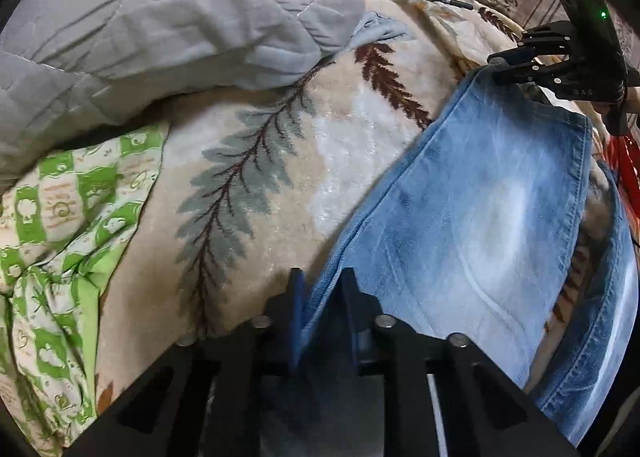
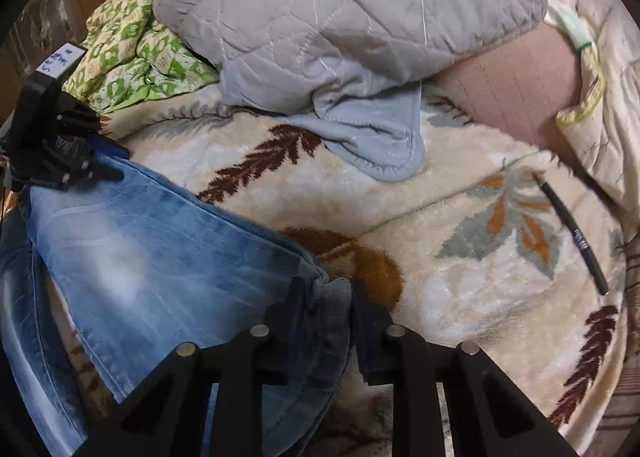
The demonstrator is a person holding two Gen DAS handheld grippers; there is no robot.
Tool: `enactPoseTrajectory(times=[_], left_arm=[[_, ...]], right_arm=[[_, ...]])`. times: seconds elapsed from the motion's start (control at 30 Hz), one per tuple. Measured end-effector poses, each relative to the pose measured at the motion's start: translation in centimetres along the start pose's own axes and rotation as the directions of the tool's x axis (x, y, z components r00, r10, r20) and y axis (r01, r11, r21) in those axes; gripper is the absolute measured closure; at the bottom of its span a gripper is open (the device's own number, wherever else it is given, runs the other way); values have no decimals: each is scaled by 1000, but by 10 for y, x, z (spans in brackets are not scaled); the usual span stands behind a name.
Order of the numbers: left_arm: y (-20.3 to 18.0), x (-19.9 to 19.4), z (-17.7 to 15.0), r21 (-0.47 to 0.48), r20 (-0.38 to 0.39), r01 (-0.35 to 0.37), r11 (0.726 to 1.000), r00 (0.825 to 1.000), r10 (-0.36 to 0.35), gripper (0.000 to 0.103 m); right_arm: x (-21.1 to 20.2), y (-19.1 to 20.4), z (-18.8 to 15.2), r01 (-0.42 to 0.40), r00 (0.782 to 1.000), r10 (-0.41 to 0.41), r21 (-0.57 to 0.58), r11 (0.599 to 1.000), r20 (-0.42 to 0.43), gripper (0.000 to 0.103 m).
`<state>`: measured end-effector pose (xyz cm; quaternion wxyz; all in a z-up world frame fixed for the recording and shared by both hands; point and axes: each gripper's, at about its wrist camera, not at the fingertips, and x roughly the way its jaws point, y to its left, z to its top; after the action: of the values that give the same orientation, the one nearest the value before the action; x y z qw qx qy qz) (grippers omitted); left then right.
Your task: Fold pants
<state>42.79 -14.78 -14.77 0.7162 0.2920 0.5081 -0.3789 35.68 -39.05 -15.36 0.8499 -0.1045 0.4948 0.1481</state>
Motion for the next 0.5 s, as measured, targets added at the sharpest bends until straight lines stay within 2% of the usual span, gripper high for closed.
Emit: enactPoseTrajectory(times=[0.07,0.2,0.33,0.5], left_arm=[[-6,-3,-1,27,-9,-16,1000,1000,16,97],[-15,-15,1,30,22,-72,997,997,72,99],[-28,-52,-5,25,103,-116,993,988,112,100],[-59,-112,-29,41,216,-169,985,964,157,100]], right_arm=[[-4,7,2,31,1000,-31,-26,999,2,82],[-18,17,8,99,995,-98,-55,994,22,82],[-56,30,13,170,983,-162,-95,981,84,83],[-110,59,-3,255,960,-233,-141,957,154,83]])
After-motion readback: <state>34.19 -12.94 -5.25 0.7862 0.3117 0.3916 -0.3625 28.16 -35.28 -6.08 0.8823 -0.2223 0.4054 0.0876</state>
